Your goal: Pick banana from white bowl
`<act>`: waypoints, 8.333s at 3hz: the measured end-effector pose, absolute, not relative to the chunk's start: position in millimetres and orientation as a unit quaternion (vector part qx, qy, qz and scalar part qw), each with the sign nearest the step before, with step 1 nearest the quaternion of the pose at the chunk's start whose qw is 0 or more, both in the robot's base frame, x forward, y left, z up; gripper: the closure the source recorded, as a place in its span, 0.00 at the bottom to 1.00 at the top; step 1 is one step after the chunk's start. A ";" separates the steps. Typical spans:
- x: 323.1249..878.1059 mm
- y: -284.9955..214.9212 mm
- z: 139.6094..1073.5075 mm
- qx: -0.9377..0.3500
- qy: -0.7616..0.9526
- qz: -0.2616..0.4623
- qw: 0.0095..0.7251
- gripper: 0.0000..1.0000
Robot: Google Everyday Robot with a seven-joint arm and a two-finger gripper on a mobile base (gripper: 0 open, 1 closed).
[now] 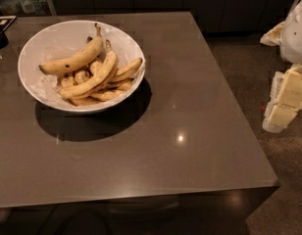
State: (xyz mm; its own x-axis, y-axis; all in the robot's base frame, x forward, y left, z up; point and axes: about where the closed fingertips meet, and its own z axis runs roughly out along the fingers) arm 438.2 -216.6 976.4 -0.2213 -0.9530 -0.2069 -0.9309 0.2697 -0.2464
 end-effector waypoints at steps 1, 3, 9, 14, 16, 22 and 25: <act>438.2 -216.6 976.4 -0.603 0.781 -0.035 0.159 0.00; 453.1 -196.3 991.9 -0.622 0.770 -0.044 0.137 0.00; 497.8 -73.4 1017.2 -0.735 0.653 -0.060 0.176 0.00; 508.5 25.3 1014.3 -0.843 0.495 -0.070 0.197 0.00; 536.5 80.4 997.4 -0.868 0.450 -0.064 0.199 0.00; 579.4 109.4 918.6 -0.879 0.460 -0.016 0.124 0.37; 579.8 111.8 903.7 -0.886 0.451 -0.018 0.107 0.81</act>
Offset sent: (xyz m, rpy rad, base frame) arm 0.0082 0.0111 0.0098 -0.0665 0.0327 0.0142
